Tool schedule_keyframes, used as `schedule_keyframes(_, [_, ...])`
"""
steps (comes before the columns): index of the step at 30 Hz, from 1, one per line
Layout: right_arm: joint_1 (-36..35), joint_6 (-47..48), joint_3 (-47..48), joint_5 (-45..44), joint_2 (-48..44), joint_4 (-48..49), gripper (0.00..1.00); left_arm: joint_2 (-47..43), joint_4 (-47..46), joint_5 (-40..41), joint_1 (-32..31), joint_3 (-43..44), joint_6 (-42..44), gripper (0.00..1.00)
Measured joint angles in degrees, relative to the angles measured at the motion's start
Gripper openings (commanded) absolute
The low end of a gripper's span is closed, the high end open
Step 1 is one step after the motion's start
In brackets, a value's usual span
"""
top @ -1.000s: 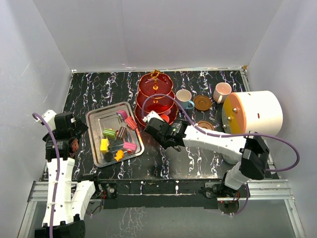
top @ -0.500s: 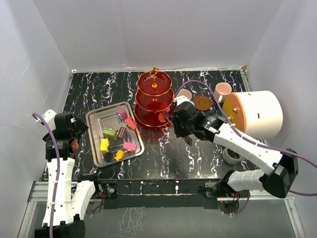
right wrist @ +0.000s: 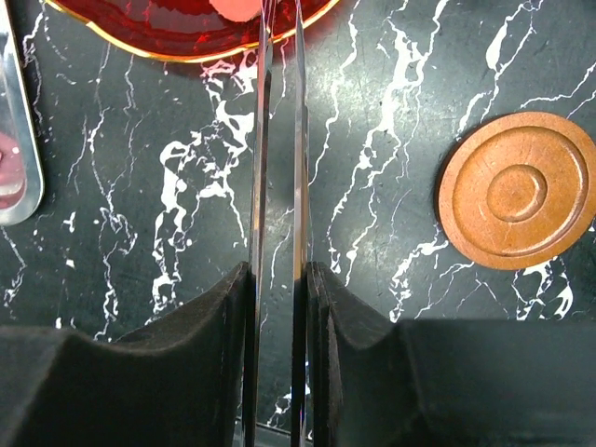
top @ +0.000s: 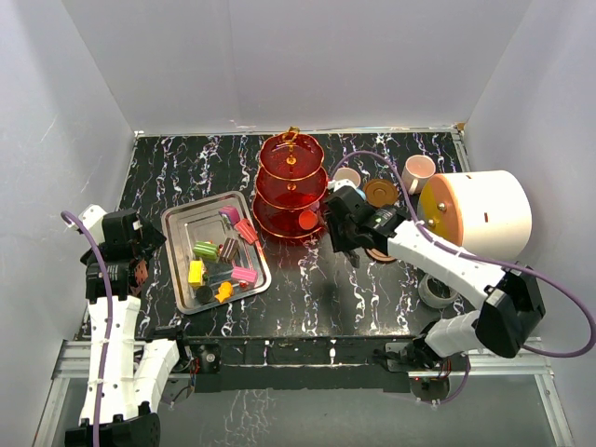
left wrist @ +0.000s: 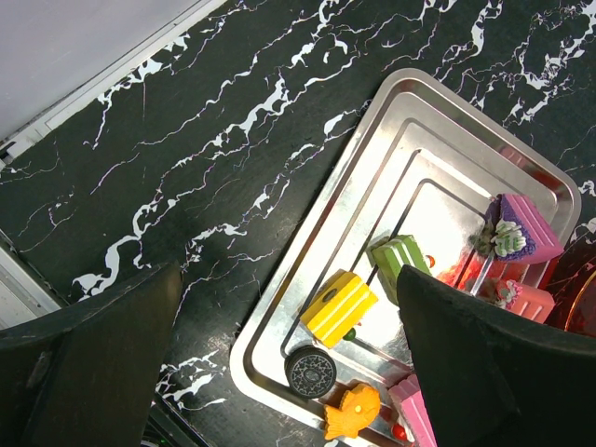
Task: Serve the afternoon tea
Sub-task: Adjust the desert at the desert table.
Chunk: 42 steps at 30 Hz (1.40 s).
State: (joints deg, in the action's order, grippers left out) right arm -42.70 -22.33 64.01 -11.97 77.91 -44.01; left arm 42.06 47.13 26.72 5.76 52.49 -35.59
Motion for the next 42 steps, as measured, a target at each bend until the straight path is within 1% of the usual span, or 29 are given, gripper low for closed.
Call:
schedule_keyframes(6, [0.79,1.27,0.07,-1.05,3.58,1.81,0.26,0.0,0.0,0.0,0.0,0.0,0.0,0.99])
schedule_keyframes(11, [0.87,1.99,0.37,0.24,4.98,2.73,0.26,0.0,0.0,0.0,0.02,0.0,0.0,0.99])
schedule_keyframes(22, [0.98,1.81,0.57,9.88,5.2,8.2,0.27,0.0,0.0,0.0,0.0,0.0,0.0,0.99])
schedule_keyframes(32, [0.96,0.74,4.15,14.99,10.88,11.45,0.27,0.0,0.0,0.0,0.02,0.0,0.0,0.99])
schedule_keyframes(42, [0.96,-1.29,9.7,14.88,16.92,15.15,0.27,0.28,0.0,0.0,0.0,0.0,0.0,0.99])
